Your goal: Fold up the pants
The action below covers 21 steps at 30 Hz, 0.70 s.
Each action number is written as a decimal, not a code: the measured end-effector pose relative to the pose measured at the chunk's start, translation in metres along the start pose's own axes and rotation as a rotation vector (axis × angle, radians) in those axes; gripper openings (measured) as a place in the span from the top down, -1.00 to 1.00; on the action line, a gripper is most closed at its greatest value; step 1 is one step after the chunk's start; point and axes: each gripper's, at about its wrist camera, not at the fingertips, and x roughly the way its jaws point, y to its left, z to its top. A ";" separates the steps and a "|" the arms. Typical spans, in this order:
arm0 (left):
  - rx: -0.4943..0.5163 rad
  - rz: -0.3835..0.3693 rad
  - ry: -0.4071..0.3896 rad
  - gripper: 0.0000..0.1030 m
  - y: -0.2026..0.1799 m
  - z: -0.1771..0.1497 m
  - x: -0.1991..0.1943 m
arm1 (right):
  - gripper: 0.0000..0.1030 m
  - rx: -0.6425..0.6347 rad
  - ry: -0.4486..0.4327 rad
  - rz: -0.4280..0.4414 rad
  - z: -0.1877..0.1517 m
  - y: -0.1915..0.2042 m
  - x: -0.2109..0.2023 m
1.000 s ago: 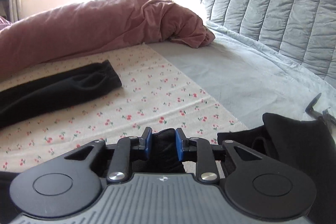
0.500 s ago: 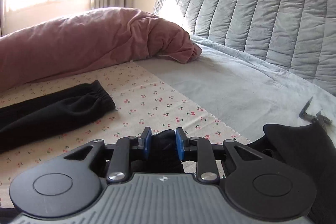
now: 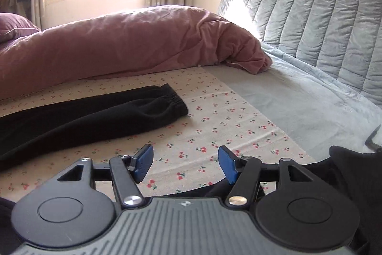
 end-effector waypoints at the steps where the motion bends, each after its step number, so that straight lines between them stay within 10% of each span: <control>1: 0.004 -0.015 0.023 -0.13 -0.005 -0.002 0.008 | -0.13 -0.018 0.033 0.061 -0.004 0.011 0.001; 4: 0.049 0.026 0.049 -0.05 -0.020 -0.010 0.027 | -0.12 -0.107 0.115 0.181 -0.021 0.047 0.004; 8: 0.177 0.191 0.047 1.00 -0.034 -0.019 0.038 | 0.03 -0.271 0.190 0.292 -0.043 0.090 0.008; 12: 0.189 0.236 0.056 1.00 -0.022 -0.017 0.037 | 0.33 -0.381 0.227 0.321 -0.059 0.111 0.014; 14: 0.163 0.204 0.064 1.00 -0.010 -0.014 0.036 | 0.99 -0.369 0.212 0.263 -0.053 0.111 0.015; 17: 0.090 0.127 0.059 1.00 0.001 -0.008 0.027 | 1.00 -0.349 0.164 0.133 -0.048 0.104 0.025; 21: 0.060 0.070 0.008 0.80 -0.004 -0.003 0.015 | 0.84 -0.281 0.150 0.194 -0.038 0.094 0.018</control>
